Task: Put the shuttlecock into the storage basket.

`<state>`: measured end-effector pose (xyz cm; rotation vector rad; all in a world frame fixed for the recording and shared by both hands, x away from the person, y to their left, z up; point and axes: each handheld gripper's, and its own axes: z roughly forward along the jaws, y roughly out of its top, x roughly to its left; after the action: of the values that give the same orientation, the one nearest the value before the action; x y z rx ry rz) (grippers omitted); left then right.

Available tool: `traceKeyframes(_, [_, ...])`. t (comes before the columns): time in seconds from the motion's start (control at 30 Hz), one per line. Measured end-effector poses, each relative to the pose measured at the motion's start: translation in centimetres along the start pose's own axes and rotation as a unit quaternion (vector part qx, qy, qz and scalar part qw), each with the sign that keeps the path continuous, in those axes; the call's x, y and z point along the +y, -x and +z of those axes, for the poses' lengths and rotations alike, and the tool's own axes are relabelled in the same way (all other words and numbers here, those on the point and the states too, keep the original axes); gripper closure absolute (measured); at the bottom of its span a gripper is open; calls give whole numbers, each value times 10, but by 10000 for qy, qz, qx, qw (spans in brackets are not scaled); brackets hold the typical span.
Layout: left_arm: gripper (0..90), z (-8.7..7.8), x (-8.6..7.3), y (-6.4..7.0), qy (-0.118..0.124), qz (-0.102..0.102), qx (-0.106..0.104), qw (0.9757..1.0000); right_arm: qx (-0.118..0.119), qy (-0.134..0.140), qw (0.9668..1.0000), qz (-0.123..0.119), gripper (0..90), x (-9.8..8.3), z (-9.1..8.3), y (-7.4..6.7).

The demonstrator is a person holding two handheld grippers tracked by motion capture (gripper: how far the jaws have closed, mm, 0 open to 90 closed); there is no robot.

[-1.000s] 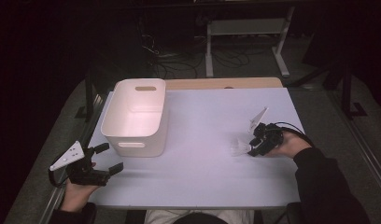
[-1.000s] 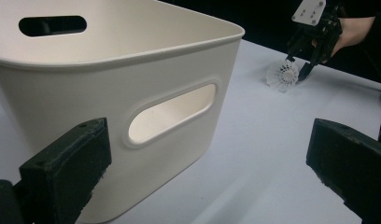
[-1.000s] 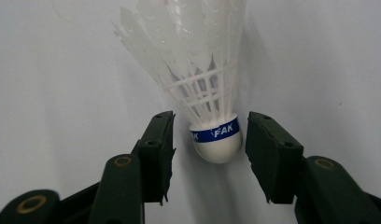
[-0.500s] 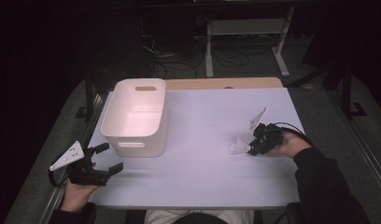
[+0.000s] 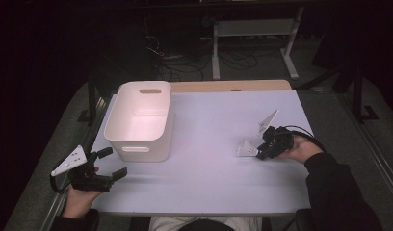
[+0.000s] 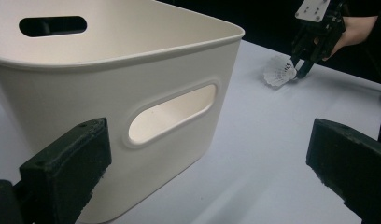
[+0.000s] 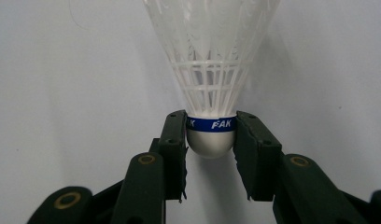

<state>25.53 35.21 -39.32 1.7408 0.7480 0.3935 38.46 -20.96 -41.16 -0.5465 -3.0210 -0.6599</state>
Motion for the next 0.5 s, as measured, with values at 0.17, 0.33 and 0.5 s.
traceKeyframes(0.17, [0,0,0,0,5,-6,0,10000,15,57,10000,44,639,0,-4,-1])
traceKeyframes(0.33, [0,0,0,0,2,-4,3,10000,8,167,9998,89,639,0,-10,-1])
traceKeyframes(0.5, [0,0,0,0,7,-5,4,10000,-3,159,9998,82,639,6,-19,-2])
